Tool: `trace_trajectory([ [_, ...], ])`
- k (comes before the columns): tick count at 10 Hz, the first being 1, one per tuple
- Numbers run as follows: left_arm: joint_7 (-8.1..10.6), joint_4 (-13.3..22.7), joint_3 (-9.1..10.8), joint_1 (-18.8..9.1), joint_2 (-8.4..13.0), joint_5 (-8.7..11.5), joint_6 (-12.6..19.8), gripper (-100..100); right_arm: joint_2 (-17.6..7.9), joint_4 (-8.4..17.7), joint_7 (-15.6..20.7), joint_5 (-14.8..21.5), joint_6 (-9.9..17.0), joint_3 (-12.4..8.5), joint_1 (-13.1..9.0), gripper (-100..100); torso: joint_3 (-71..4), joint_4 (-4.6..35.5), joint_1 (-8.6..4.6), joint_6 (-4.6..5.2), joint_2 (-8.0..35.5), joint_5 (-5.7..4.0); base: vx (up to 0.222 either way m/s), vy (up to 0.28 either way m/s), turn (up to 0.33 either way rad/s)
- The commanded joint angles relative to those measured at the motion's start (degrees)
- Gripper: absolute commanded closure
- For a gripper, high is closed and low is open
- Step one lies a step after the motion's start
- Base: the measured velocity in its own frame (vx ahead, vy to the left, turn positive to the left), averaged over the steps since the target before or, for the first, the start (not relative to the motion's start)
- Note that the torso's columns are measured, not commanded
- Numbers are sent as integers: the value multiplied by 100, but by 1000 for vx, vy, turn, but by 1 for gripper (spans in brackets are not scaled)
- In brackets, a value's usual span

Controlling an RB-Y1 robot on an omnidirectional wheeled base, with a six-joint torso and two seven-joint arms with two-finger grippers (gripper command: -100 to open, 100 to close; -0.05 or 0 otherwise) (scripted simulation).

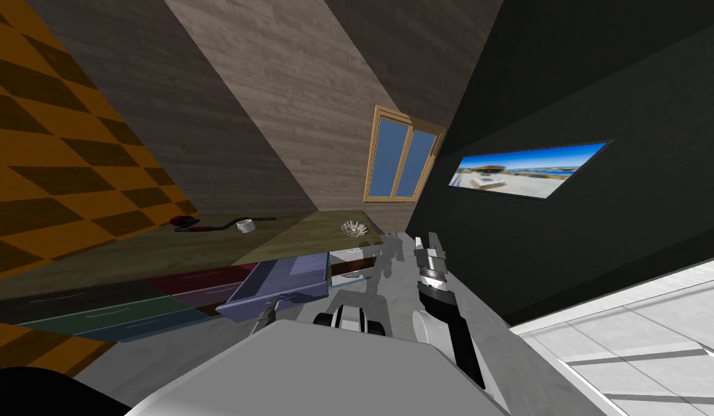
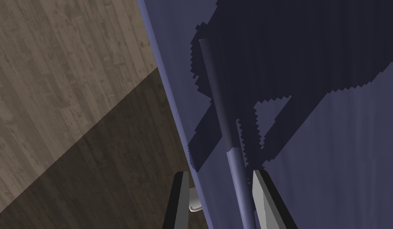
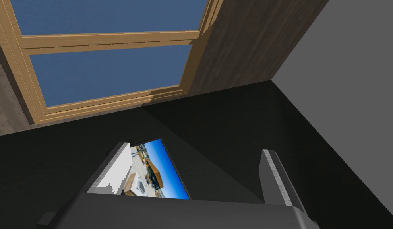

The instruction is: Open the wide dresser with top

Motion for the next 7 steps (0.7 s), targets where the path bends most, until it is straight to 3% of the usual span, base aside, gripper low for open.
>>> trace_trajectory([
  [1, 30, -152, 76, 84, 40, -7, -142, 100, 0, 0, 0, 0, 0, 0, 0, 0, -1, 0, -6, 3, -2, 1, -56, -31, 1],
  [4, 53, -195, 96, 145, 35, -30, -202, 100, 0, 0, 0, 0, 0, 0, 0, 0, -4, -5, 10, -12, 0, -5, -56, -25, 6],
  [5, 91, -162, 21, 166, -13, -64, -109, 100, 0, 0, 0, 0, 0, 0, 0, 0, -1, -2, 9, -10, 1, -6, 0, 0, 0],
  [6, 370, -379, 75, 412, 61, -95, -38, -100, 0, 0, 0, 0, 0, 0, 1, 0, -10, -7, 11, 7, -23, 11, 30, -44, -54],
  [7, 506, -501, 108, 527, 106, -106, -18, -100, 1, 0, 0, 0, 0, 1, 1, 0, -14, -25, 6, 20, -48, 42, 56, -87, -55],
])
